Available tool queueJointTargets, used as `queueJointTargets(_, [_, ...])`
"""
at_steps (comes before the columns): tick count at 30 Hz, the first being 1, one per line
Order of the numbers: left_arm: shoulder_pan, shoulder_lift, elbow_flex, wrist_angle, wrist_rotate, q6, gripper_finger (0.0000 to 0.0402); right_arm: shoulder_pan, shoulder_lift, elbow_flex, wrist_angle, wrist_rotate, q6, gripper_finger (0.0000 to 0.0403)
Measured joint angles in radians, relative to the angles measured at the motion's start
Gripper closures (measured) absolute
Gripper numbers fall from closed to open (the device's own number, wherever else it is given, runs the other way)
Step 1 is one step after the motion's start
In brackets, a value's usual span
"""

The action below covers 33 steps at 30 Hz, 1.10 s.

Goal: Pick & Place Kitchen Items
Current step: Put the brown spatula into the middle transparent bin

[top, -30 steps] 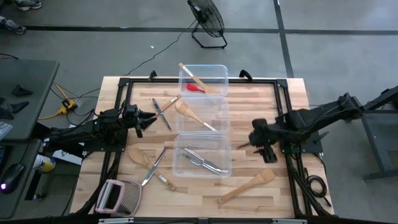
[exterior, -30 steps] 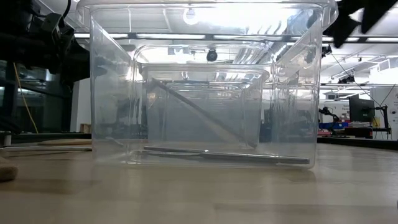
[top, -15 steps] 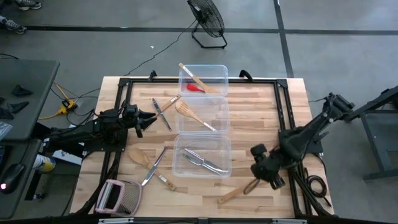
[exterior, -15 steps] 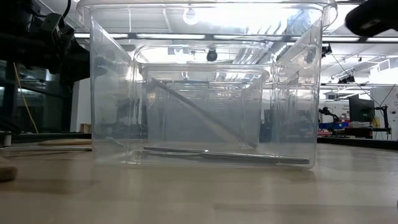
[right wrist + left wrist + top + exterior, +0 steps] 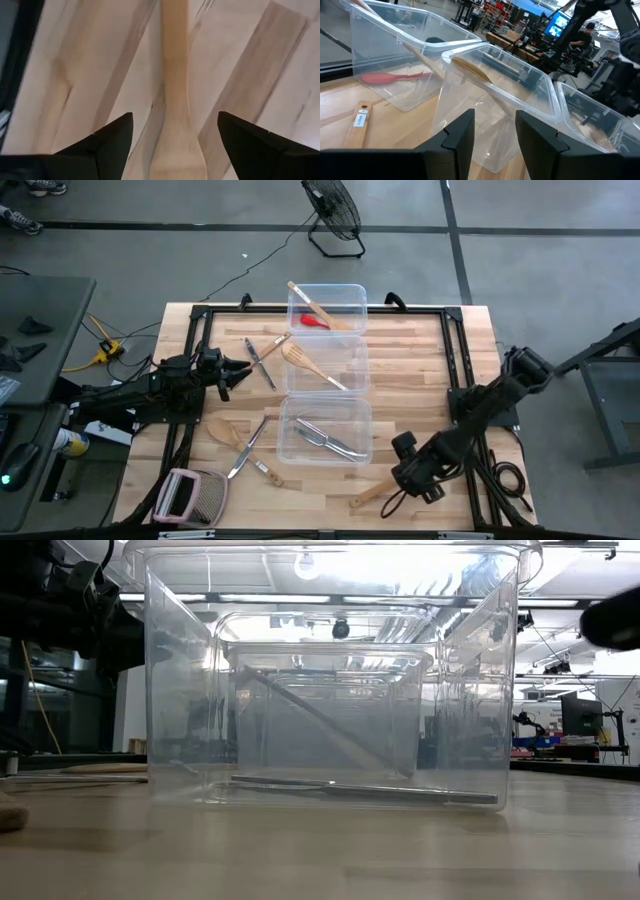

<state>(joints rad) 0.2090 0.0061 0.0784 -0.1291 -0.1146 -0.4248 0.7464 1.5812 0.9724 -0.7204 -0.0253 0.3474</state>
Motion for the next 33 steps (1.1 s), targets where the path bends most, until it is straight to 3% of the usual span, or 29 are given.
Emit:
queueJointTargets(17, [0.0,0.0,0.0,0.0,0.0,0.0,0.0258,0.002,0.146,-0.007,0.073,0.052,0.027,0.0122])
queueJointTargets(33, [0.0,0.0,0.0,0.0,0.0,0.0,0.0258,0.06,0.141,-0.056,0.097,0.082,0.069,0.0183])
